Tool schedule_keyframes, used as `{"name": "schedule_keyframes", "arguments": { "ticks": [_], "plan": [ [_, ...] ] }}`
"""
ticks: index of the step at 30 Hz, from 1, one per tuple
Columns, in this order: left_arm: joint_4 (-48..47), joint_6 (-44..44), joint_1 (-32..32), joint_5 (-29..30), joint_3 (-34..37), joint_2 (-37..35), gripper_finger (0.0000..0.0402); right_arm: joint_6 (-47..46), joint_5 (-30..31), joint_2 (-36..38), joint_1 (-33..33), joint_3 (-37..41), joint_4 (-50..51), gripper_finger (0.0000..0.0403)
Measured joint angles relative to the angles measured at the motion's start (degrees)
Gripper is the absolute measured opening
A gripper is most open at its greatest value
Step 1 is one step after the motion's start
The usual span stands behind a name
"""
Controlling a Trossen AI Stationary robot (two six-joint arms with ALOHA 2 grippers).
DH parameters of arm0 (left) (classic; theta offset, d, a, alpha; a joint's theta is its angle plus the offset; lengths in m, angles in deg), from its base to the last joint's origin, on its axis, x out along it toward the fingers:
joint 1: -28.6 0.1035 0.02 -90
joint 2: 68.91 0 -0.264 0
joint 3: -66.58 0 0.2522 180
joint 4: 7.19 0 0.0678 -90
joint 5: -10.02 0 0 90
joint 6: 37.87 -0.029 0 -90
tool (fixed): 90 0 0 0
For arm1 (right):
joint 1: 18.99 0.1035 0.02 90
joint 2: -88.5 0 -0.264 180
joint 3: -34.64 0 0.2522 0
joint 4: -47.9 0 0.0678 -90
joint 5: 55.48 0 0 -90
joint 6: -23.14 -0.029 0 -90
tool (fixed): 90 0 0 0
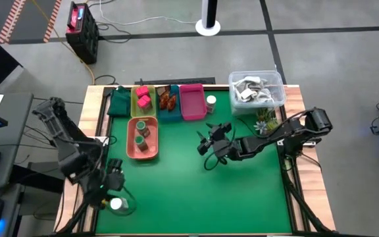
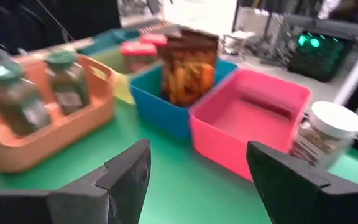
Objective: Sort spices by type
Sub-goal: Put the bottom white seasoning bottle into the pink bin
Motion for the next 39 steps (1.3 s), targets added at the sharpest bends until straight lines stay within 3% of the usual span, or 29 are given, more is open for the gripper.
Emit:
{"name": "schedule_keyframes", "arguments": {
  "ticks": [6, 15, 22, 29, 39],
  "plan": [
    [0.4, 3.8, -8.1, 4.0, 0.0, 1.7, 0.0285, 6.2, 0.7, 1.7, 3.3, 0.0, -6.4, 0.0292],
    [5.3, 2.9, -13.3, 3.4, 0.0, 8.5, 0.0286, 8.1, 2.0, 4.7, 8.3, 0.0, -18.0, 0.0292],
    [6.6, 0.0, -13.6, 3.4, 0.0, 12.9, 0.0308, 11.0, 10.9, 0.0, 12.4, -0.1, -23.6, 0.0292],
    [6.0, -2.5, -13.6, 3.6, 0.0, 14.8, 0.0337, 11.0, 11.4, -0.7, 14.0, -0.3, -25.1, 0.0292],
    [5.4, -5.0, -13.6, 3.2, 4.8, 15.2, 0.0342, 10.9, 11.4, -0.7, 14.4, -0.3, -25.8, 0.0292]
  ]
}}
